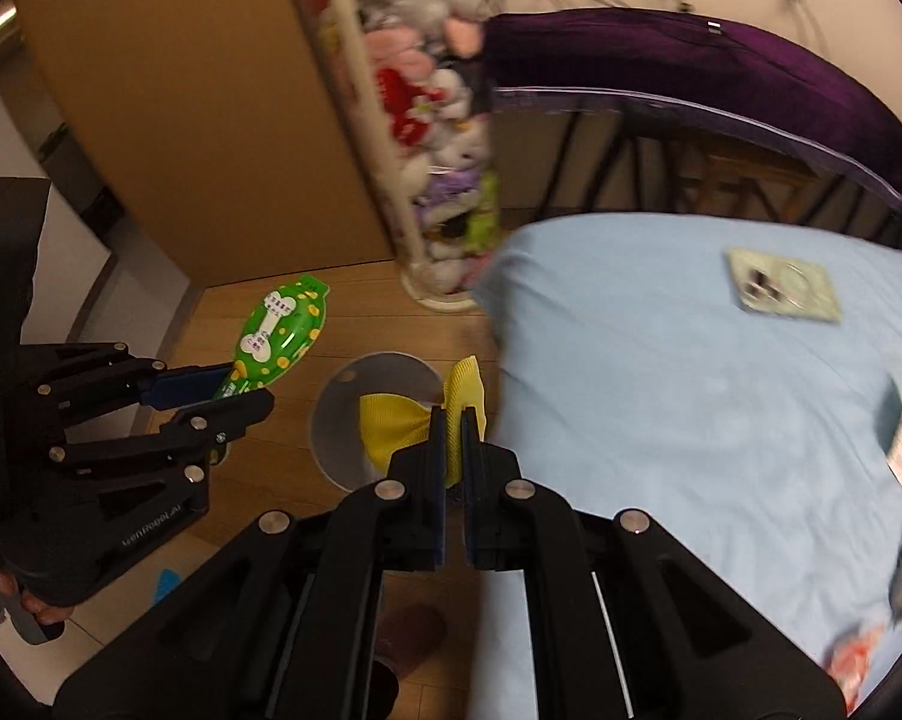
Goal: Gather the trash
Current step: 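Carry both items to the grey bin and open both tools over it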
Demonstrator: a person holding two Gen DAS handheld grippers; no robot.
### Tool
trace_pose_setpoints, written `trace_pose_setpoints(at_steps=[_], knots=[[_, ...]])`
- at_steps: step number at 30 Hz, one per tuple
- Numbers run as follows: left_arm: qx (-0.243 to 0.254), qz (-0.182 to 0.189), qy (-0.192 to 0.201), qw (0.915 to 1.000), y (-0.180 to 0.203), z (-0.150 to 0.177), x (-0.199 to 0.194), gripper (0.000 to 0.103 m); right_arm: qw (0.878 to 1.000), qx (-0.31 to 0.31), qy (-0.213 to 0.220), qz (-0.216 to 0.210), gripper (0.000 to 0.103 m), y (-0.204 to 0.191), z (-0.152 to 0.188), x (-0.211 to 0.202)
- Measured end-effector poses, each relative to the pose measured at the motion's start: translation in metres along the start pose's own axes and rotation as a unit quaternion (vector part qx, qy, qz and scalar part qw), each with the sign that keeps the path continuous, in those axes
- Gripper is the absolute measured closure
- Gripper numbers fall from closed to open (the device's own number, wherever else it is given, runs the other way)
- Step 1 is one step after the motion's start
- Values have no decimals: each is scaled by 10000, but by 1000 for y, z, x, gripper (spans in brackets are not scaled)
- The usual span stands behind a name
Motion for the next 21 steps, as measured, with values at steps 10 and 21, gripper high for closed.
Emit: trace_pose_setpoints(at_steps=[10, 21], knots=[[-581, -165, -255, 9978, -74, 11, 94, 82, 9967, -619, -385, -356, 99, -65, -40, 114], [-929, 236, -725, 9928, -119, 29, 213, 82, 9906, -830, -1069, -218, 99, -78, -30, 247]])
Point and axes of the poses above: each gripper's, at about its wrist camera, not at the fingertips, and x roughly the way its jaws point, y to its right, z to its underside, the point moved 1 cm from there along x, roughly the way its jaws point, and after that the axes turned 5 degrees about -y, right-handed, at the moved point
